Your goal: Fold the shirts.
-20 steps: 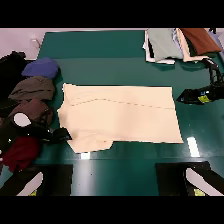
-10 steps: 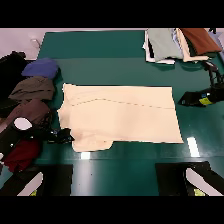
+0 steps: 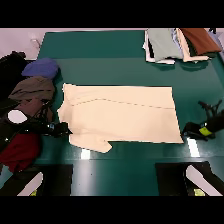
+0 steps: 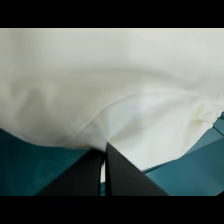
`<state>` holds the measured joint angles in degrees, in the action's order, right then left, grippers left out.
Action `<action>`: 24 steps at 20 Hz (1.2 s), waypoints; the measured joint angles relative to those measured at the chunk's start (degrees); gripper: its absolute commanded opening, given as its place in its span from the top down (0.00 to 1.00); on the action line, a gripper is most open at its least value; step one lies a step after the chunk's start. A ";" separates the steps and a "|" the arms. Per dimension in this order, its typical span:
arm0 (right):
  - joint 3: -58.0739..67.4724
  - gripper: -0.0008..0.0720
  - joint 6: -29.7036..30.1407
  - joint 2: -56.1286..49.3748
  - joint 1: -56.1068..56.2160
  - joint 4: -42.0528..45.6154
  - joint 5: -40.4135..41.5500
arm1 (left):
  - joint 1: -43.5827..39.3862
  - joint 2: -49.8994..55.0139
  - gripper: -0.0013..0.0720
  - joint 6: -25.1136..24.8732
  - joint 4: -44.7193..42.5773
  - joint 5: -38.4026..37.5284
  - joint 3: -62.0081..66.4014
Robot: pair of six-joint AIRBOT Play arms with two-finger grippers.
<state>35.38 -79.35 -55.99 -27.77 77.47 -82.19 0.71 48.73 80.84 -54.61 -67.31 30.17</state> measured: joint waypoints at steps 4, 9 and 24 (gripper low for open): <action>-5.68 0.46 1.07 0.04 -4.22 -6.21 3.41 | 0.00 0.00 0.95 -0.22 -0.26 0.70 0.31; -6.54 0.96 1.46 0.07 -0.46 -10.36 7.34 | 0.00 0.00 0.95 -0.35 -0.61 0.26 0.39; 11.54 0.97 0.37 11.28 6.49 -0.66 -6.54 | -0.02 -13.97 0.95 5.46 -4.31 -15.67 10.49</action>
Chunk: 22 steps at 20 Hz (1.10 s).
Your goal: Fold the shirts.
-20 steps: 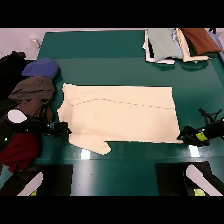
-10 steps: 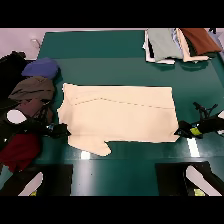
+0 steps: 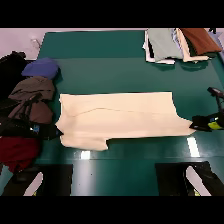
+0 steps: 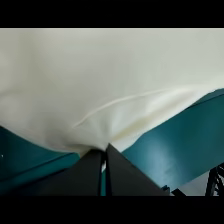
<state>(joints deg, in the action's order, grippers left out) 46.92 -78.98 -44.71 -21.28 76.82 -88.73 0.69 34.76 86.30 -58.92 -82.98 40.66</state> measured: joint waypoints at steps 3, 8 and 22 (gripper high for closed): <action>5.01 0.97 -0.42 -4.13 0.09 0.28 1.51 | -0.02 6.49 0.95 -1.66 -0.31 4.46 4.35; 14.01 0.96 -0.63 -18.05 1.57 -2.05 6.01 | -0.02 25.70 0.95 -7.21 -0.57 13.33 12.59; 29.22 0.34 5.60 -41.40 0.00 -14.60 9.79 | -0.02 45.35 0.95 -7.50 1.22 18.71 30.25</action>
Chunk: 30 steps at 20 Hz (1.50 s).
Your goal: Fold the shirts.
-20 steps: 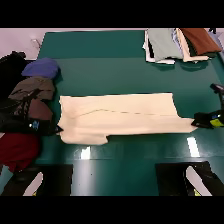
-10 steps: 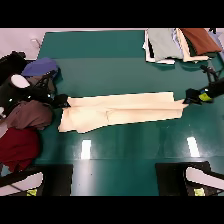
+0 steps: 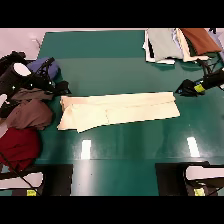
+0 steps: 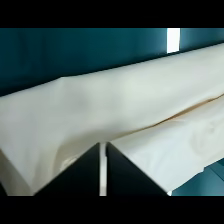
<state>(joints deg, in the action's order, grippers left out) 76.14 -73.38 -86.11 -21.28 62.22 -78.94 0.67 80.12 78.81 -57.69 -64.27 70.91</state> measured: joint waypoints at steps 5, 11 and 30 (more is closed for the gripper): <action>-6.56 0.34 5.11 -3.06 -8.22 -2.89 -1.44 | -4.44 0.37 0.95 0.44 3.28 1.70 1.16; -10.67 0.67 12.13 -10.78 -8.15 -15.30 -1.79 | -16.41 3.28 0.95 4.48 4.11 8.15 1.27; 15.13 0.96 2.23 9.94 18.91 -19.19 -4.11 | -33.94 24.92 0.95 9.40 3.87 17.16 15.74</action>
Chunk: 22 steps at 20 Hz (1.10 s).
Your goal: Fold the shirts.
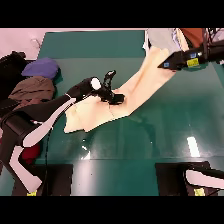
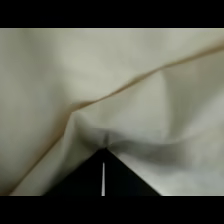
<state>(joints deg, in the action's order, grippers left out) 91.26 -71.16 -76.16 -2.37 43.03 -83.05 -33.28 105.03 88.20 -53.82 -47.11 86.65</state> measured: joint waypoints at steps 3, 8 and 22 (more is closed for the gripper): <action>2.99 0.96 -2.16 0.74 5.57 0.02 0.76 | 0.55 -0.07 0.95 0.28 -0.07 -2.05 0.50; 4.81 0.96 -4.57 0.63 15.30 -0.24 4.94 | 7.78 -7.21 0.95 0.79 -1.81 -7.13 1.42; 11.63 0.52 0.74 -18.71 48.28 -2.82 30.71 | 34.51 -39.60 0.95 0.17 -20.02 -14.53 1.62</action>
<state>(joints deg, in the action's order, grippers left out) 102.89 -70.41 -94.87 45.91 40.21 -52.34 1.23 65.43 88.38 -73.84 -61.65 88.27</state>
